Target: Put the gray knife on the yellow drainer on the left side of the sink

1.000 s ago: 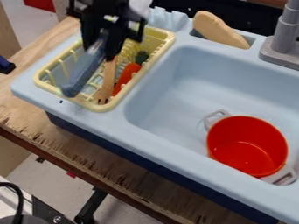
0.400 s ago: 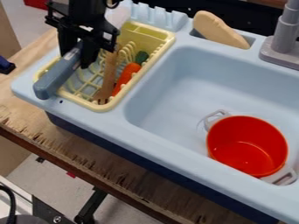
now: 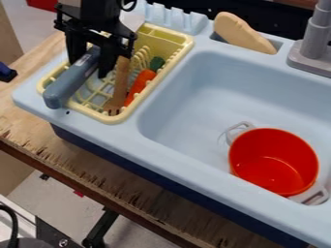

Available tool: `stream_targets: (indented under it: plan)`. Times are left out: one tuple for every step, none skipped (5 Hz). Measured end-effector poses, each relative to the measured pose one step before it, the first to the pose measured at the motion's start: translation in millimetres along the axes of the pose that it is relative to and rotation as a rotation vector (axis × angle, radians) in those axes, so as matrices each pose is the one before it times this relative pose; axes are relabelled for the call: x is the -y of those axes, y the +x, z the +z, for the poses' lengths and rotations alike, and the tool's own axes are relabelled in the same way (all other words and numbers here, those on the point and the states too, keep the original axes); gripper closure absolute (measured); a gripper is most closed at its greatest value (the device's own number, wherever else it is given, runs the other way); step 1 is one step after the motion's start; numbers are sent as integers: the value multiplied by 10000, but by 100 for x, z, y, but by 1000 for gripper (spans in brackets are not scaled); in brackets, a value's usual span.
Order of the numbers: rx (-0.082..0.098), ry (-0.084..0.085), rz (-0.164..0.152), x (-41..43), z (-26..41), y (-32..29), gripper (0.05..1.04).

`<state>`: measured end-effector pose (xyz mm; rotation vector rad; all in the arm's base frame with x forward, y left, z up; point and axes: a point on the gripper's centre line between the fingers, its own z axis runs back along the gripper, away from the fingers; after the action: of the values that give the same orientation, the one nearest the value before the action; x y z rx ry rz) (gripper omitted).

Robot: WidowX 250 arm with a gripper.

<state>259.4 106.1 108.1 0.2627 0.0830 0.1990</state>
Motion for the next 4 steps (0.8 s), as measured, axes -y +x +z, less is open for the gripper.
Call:
stream_targets:
  plan:
    - [-16,-60,837,-327,1464,521,102]
    - [51,-198,695,125,681,61,86]
    - [553,-562,1633,116,2779,-553,86]
    - [430,-617,1862,1645,1757,-1031,86]
